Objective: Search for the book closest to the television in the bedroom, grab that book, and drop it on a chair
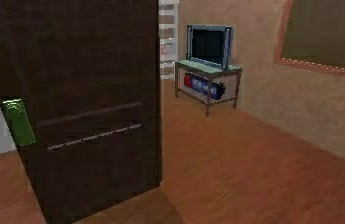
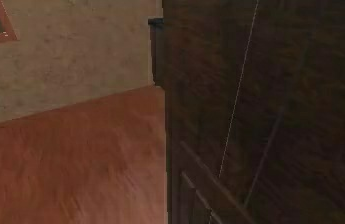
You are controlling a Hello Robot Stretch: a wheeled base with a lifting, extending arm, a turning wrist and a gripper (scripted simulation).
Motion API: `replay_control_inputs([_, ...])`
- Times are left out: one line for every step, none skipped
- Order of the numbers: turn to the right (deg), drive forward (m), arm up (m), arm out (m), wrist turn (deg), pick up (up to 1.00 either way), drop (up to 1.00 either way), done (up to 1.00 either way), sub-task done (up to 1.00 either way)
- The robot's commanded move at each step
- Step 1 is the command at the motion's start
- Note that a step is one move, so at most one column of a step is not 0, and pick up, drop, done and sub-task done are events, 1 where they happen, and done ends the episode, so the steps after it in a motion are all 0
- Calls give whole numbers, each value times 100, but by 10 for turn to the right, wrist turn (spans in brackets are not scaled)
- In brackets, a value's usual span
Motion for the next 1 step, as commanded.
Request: replay_control_inputs([-360,0,0,0,0,0,0,0,0])
